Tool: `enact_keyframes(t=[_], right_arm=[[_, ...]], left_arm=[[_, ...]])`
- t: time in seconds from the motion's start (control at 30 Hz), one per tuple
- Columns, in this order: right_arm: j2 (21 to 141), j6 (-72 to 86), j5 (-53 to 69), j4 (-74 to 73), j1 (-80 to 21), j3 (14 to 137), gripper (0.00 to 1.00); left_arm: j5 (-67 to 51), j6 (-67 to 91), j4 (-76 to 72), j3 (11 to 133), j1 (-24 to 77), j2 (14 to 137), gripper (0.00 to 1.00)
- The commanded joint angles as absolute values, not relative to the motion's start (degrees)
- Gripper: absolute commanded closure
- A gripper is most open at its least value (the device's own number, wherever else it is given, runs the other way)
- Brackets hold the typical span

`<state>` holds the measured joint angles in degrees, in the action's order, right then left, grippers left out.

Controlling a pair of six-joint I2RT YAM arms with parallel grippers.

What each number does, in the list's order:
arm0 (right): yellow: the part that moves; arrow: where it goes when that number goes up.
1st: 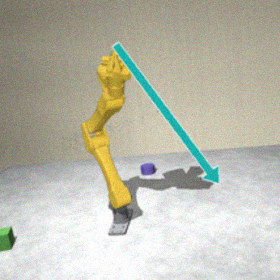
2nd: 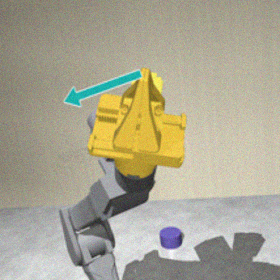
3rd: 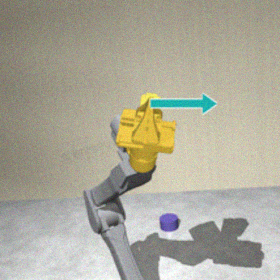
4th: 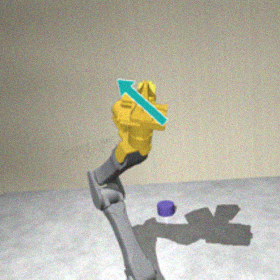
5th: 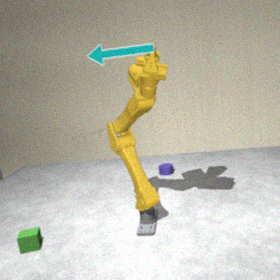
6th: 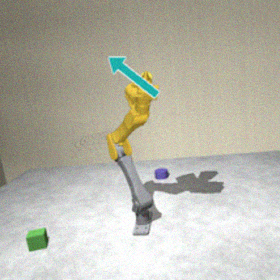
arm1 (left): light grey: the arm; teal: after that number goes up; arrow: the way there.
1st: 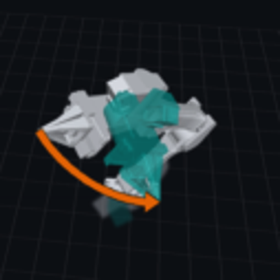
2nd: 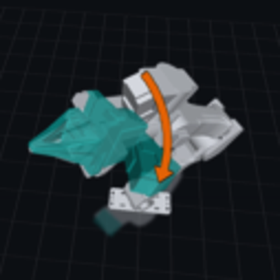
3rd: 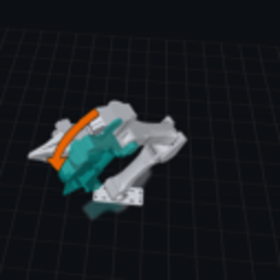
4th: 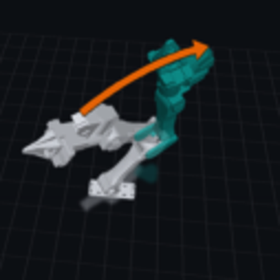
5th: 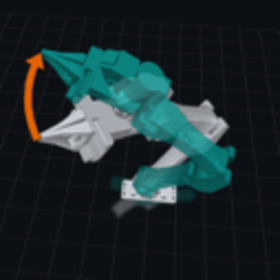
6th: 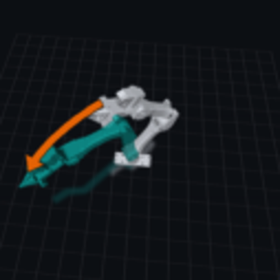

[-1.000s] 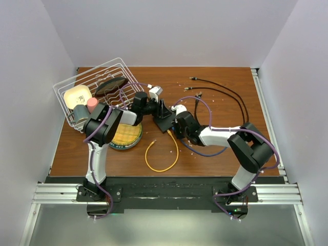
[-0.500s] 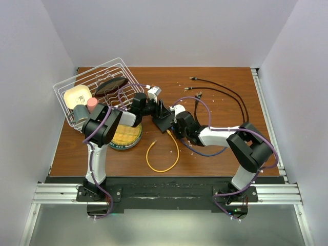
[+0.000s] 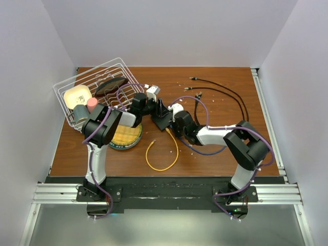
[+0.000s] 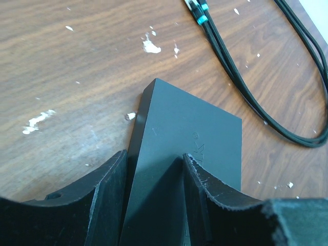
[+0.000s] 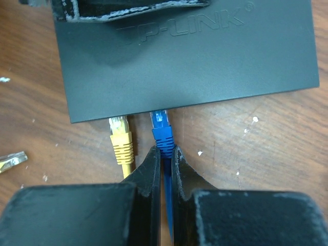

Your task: Insert the plug into the switch port

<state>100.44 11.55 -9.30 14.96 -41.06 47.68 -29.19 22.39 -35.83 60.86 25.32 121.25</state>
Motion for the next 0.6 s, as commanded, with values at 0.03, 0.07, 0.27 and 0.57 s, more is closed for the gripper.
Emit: enact_keyframes(t=[0.03, 0.07, 0.27, 0.57], right_arm=[[103.45, 12.83, -21.00, 50.89, -38.94, 59.06, 1.00], [103.71, 13.01, -21.27, 50.98, -38.85, 59.41, 1.00], [104.41, 13.10, -19.69, 50.98, -38.93, 60.64, 1.00], [102.48, 13.01, -13.11, 48.34, -39.02, 57.31, 1.00]], left_arm=[[-60.73, 31.38, -18.64, 54.76, 41.31, 121.55, 0.80], [-60.65, 31.38, -18.46, 54.67, 41.48, 121.81, 0.81], [-61.34, 30.41, -17.05, 54.67, 42.36, 122.34, 0.81], [-59.42, 27.95, -14.59, 56.51, 42.63, 123.05, 0.76]])
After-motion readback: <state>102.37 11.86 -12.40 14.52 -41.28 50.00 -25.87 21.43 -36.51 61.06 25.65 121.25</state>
